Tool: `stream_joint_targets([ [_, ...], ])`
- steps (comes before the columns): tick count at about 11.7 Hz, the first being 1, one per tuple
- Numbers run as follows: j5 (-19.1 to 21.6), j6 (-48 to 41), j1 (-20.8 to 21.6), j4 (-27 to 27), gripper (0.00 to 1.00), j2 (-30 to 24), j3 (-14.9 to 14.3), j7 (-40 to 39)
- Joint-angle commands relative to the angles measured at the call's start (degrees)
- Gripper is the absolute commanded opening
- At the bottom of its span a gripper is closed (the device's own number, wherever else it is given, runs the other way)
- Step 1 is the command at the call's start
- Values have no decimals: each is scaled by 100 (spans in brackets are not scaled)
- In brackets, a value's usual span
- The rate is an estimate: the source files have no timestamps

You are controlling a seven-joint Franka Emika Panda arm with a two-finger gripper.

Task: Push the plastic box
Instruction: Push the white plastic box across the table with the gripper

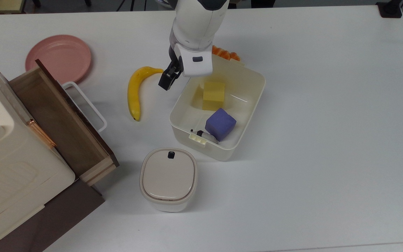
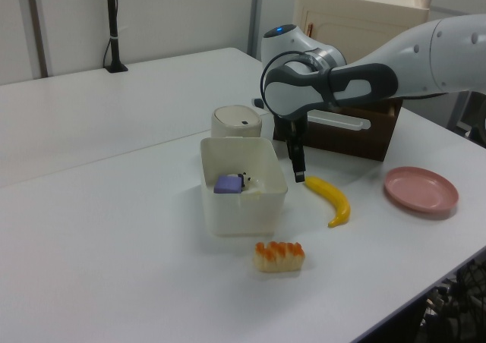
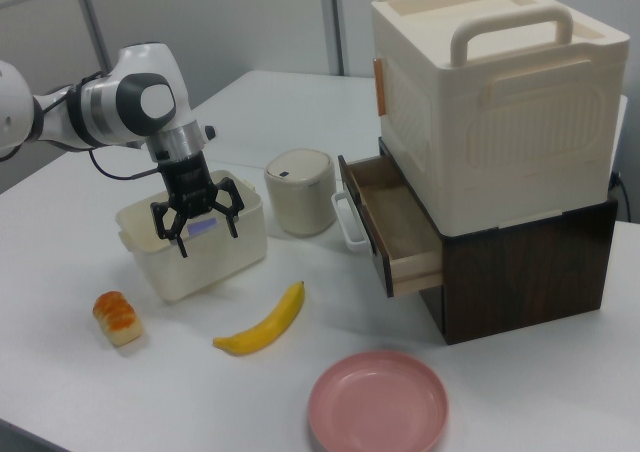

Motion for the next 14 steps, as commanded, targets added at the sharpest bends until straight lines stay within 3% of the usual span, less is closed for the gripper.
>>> stream_joint_targets([
  [1, -102, 318, 66, -74, 100, 44, 81, 233],
  [9, -111, 811, 154, 111, 100, 360, 344, 1209],
  [14, -102, 969, 154, 382, 100, 527, 353, 1254],
])
